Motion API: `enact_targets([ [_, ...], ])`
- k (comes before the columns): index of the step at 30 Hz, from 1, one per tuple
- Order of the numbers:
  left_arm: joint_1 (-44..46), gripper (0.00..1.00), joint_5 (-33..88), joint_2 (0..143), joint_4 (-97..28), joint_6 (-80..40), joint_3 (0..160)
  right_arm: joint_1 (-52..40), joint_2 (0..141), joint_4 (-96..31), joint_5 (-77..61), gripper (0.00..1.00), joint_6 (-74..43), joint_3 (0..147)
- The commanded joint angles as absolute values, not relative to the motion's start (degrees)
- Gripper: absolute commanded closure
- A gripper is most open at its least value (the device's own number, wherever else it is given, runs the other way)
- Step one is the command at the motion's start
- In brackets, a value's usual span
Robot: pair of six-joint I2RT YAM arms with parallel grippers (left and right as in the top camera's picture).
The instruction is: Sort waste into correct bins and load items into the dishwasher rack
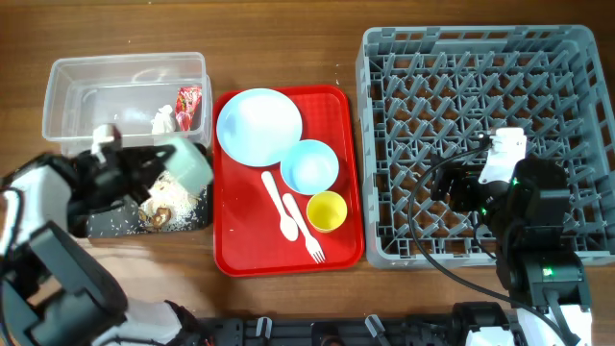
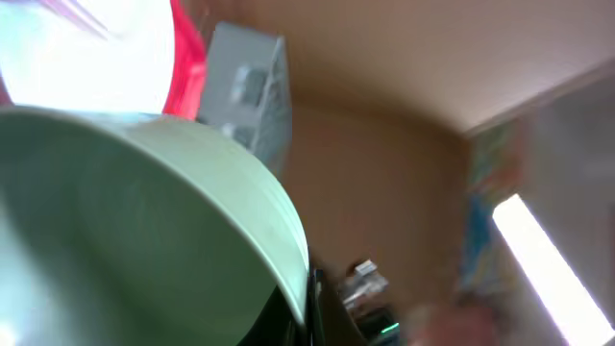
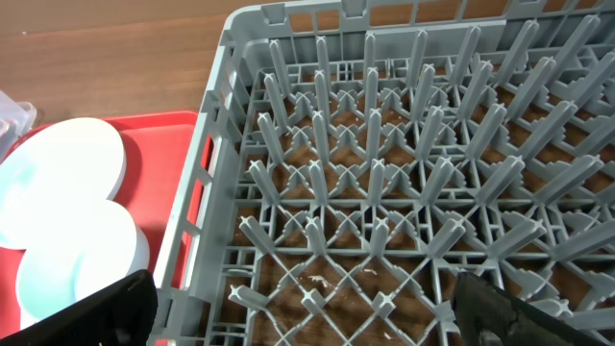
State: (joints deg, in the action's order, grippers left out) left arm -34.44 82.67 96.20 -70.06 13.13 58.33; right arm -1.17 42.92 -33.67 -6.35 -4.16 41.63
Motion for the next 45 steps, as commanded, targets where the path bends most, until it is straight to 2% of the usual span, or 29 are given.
enact_targets([
  [1,-25.3,0.96,69.3,89.5,-65.8,11.1,59.5,-0.9,42.9,-33.6,-5.8,0.00,-3.1,43.0],
  [4,-15.9,0.96,52.2,86.2,-57.3,-1.1,59.5,-0.9,42.9,-33.6,-5.8,0.00,-3.1,43.0],
  [11,9.3,0.96,22.0,84.3,-51.3,-13.5,59.5,-0.9,42.9,-33.9,-1.7,0.00,0.0,43.0],
  [15,20.0,0.96,8.5,84.8,-49.6,-18.8,59.5,-0.9,42.9,-33.9,-1.7,0.00,-0.1,43.0],
  [18,25.0,0.96,3.1,87.0,-47.7,-20.8,59.3,-0.9,42.9,-34.0,-2.9,0.00,-0.2,43.0],
  [22,27.7,0.93,2.0,90.9,-45.3,-21.9,59.1,-0.9,42.9,-35.5,-5.9,0.00,-0.2,43.0],
  [24,27.9,0.78,2.0,91.9,-45.3,-21.9,59.1,-0.9,42.9,-35.6,-7.6,0.00,-0.2,43.0],
  [25,27.9,0.66,2.0,91.9,-45.1,-21.9,59.1,-0.9,42.9,-35.6,-8.0,0.00,-0.5,43.0],
  [27,27.9,0.57,2.0,91.8,-45.2,-21.9,59.4,-0.9,42.9,-35.2,-8.0,0.00,-2.6,43.0],
  [29,27.9,0.55,2.3,90.5,-46.6,-21.9,61.2,-0.9,42.9,-35.2,-8.0,0.00,-4.7,43.0],
  [34,29.0,0.57,15.9,87.0,-43.9,-21.9,62.9,-0.9,42.9,-35.3,-8.0,0.00,-4.7,43.0],
  [38,33.8,0.56,15.3,87.1,-44.2,-21.9,62.8,-0.9,42.9,-35.3,-8.0,0.00,-4.7,43.0],
  [42,38.4,0.52,6.1,87.2,-44.3,-21.9,60.2,-0.9,42.9,-35.6,-8.0,0.00,-4.8,43.0],
  [45,38.6,0.55,5.5,87.9,-42.0,-22.0,56.9,-0.9,42.9,-35.7,-8.0,0.00,-4.8,43.0],
])
